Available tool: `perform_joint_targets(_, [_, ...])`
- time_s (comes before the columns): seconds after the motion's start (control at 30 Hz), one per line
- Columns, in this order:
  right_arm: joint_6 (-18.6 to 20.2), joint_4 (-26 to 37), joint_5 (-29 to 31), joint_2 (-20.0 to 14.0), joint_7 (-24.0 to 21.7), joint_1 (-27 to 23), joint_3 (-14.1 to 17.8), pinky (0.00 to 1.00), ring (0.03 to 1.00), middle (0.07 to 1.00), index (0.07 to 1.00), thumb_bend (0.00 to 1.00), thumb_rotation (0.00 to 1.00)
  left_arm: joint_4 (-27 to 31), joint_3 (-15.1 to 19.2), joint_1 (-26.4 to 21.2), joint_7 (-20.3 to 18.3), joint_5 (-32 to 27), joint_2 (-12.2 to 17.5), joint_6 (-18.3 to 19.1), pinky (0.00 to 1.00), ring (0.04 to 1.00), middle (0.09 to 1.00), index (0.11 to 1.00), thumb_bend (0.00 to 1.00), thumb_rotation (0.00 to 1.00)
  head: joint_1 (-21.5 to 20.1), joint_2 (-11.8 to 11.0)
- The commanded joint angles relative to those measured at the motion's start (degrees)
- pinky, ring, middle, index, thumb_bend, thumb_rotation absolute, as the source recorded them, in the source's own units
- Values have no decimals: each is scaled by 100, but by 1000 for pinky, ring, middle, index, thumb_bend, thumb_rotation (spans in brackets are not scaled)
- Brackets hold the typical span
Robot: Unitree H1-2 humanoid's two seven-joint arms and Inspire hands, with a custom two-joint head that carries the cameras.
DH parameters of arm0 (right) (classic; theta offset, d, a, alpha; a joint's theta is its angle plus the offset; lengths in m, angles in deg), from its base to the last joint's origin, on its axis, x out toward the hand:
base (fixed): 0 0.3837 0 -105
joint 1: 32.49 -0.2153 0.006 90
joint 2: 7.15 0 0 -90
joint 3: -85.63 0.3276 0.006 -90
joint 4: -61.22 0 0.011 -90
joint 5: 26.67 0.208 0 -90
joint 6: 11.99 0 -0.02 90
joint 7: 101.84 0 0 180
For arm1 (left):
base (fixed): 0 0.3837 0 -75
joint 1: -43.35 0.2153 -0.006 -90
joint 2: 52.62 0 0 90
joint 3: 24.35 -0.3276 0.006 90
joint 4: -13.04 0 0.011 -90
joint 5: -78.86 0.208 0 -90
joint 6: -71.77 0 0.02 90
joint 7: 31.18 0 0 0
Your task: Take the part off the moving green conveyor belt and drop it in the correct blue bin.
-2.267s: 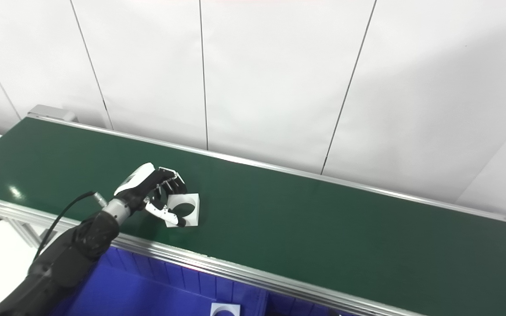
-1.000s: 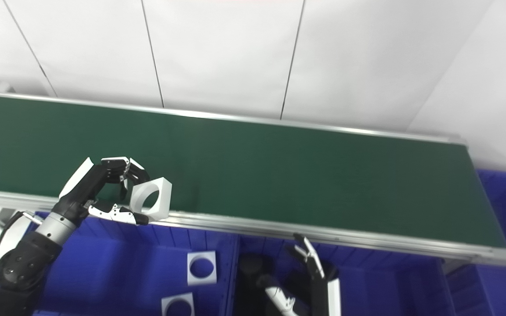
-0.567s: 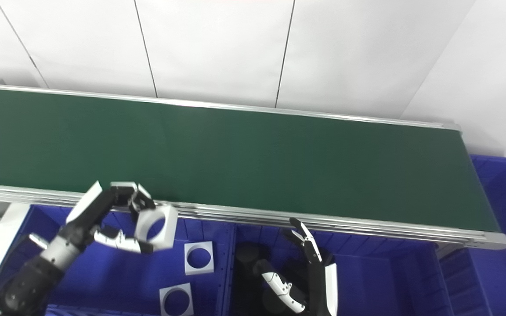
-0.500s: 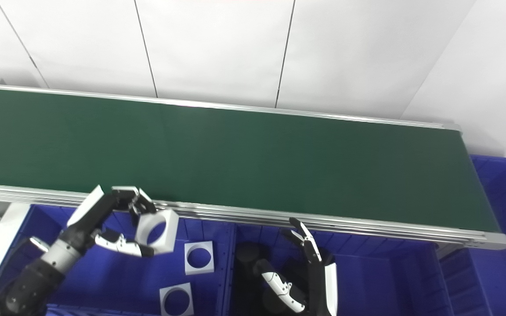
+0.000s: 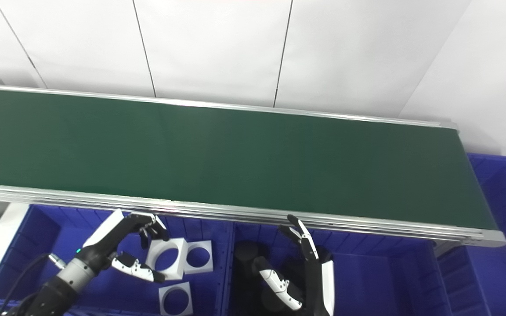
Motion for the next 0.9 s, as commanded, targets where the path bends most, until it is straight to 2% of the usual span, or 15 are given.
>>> perform_joint_targets(0.0, [-287, 175, -24, 68, 47, 14, -5, 804, 780, 759, 858, 639, 506, 48, -3, -90, 151, 18, 7, -253, 374, 419, 495, 508, 498, 0, 4, 7])
perform_joint_targets(0.07, [-283, 179, -17, 84, 31, 15, 0, 806, 782, 759, 857, 637, 501, 79, -31, -85, 171, 148, 7, -152, 397, 418, 497, 515, 498, 0, -6, 13])
perform_joint_targets(0.1, [-280, 179, -19, 95, 23, 16, 5, 808, 784, 759, 857, 638, 503, 96, -48, -79, 182, 240, 14, -110, 476, 444, 507, 500, 499, 0, -22, 13])
perform_joint_targets(0.17, [-281, 173, -30, 101, 31, 14, 0, 809, 784, 759, 856, 639, 505, 136, -73, -72, 145, 347, 40, -22, 515, 459, 513, 490, 499, 0, -50, 20])
perform_joint_targets(0.2, [-283, 169, -38, 101, 42, 13, -8, 808, 784, 759, 857, 643, 512, 159, -79, -68, 105, 366, 56, 23, 584, 581, 523, 484, 506, 0, -71, 24])
perform_joint_targets(0.23, [-285, 167, -44, 100, 48, 12, -13, 807, 783, 759, 858, 645, 515, 177, -82, -66, 80, 376, 65, 55, 620, 644, 527, 481, 509, 0, -71, 24])
perform_joint_targets(0.27, [-285, 161, -50, 108, 53, 15, -9, 802, 784, 758, 856, 649, 521, 181, -86, -53, 61, 385, 82, 82, 709, 761, 692, 641, 610, 28, -101, 29])
perform_joint_targets(0.37, [-282, 147, -55, 139, 56, 28, 5, 800, 786, 759, 854, 655, 527, 173, -104, -10, -101, 172, 156, 29, 782, 853, 844, 789, 717, 198, -186, 39])
perform_joint_targets(0.4, [-283, 143, -51, 138, 58, 27, 1, 803, 787, 759, 855, 651, 521, 171, -105, -1, -157, 77, 170, 0, 820, 893, 899, 846, 782, 328, -193, 39])
perform_joint_targets(0.43, [-283, 143, -44, 141, 52, 29, -2, 804, 788, 759, 855, 649, 519, 158, -104, 5, -243, -93, 183, -48, 833, 907, 917, 866, 804, 372, -241, 40])
perform_joint_targets(0.47, [-284, 139, -42, 145, 58, 30, -5, 808, 788, 758, 855, 654, 519, 144, -101, 17, -339, -330, 186, -103, 875, 939, 945, 899, 848, 462, -247, 40])
perform_joint_targets(0.57, [-283, 135, -80, 156, 63, 38, -2, 812, 787, 759, 857, 664, 533, 126, -81, 75, -555, -1000, 160, -238, 920, 960, 956, 923, 886, 560, -307, 43])
perform_joint_targets(0.67, [-282, 119, -65, 145, 38, 28, -7, 819, 787, 761, 861, 669, 538, 138, -44, 142, -847, -1796, 87, -266, 938, 962, 956, 923, 883, 556, -333, 46])
perform_joint_targets(0.87, [-271, 145, -17, 161, -30, 37, -1, 820, 782, 763, 860, 667, 526, 278, 32, 220, -1036, -2190, 2, -274, 875, 912, 919, 901, 887, 593, -429, 77])
